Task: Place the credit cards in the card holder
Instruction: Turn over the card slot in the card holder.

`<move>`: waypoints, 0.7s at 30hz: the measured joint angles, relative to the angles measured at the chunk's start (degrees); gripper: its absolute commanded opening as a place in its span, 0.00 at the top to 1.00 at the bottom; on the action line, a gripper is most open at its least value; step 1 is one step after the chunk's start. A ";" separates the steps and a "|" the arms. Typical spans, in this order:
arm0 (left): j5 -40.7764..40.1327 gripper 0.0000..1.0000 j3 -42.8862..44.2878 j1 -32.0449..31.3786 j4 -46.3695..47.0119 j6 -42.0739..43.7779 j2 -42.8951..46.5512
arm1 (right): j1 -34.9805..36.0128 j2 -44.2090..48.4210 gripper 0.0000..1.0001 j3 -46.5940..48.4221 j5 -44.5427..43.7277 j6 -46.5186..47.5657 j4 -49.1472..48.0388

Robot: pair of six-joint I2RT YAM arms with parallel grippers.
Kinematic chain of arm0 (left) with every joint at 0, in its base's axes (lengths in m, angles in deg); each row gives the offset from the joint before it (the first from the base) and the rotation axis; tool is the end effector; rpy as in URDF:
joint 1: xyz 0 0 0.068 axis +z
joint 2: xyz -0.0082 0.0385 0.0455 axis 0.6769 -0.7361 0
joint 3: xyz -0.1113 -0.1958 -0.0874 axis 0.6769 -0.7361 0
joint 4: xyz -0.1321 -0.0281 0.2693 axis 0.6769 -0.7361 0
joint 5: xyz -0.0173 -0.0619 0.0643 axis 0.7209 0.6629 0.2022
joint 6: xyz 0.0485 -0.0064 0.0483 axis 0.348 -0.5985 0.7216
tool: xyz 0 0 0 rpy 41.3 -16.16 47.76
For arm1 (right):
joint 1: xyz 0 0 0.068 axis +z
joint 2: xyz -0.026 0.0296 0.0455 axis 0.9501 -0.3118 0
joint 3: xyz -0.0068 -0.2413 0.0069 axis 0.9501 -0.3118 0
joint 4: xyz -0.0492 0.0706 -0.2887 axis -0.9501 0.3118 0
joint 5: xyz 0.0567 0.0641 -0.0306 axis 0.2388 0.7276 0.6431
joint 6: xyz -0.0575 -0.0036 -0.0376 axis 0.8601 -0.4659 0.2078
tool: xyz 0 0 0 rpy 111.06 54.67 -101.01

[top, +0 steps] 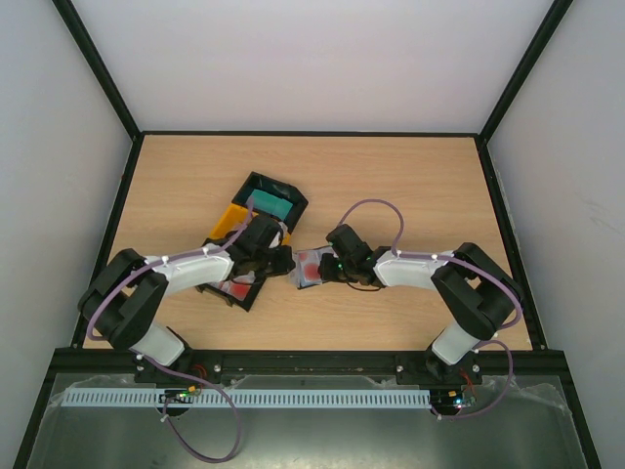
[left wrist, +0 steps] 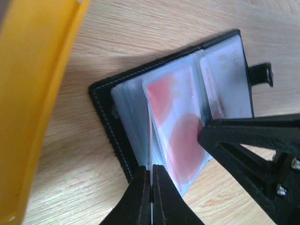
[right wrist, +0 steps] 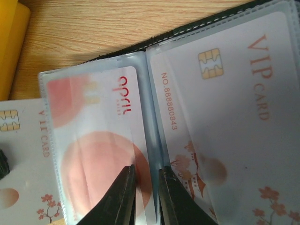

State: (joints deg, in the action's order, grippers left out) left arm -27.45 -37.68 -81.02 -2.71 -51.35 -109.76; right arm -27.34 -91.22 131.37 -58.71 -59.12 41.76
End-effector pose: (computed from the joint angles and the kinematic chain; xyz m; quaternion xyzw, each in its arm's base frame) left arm 0.2557 -0.2213 0.0849 -0.0037 0.9282 -0.3248 0.1816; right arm 0.2297 0.2467 0.0574 -0.0508 0.9354 0.3185 0.1452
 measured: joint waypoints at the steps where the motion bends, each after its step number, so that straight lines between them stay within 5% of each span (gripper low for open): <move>1: 0.09 0.97 0.39 -0.28 -0.66 1.03 -0.04 | 0.00 0.00 0.86 0.00 0.02 0.04 0.00; 21: 3.13 0.98 6.58 -4.81 -7.43 9.68 -2.95 | 0.07 1.88 0.84 -0.07 -1.20 0.00 0.35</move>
State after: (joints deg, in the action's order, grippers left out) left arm -24.32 -31.11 -85.82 -10.14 -41.67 -112.71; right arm -27.28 -89.34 131.30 -59.91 -59.12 42.11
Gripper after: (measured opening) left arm 0.029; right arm 0.192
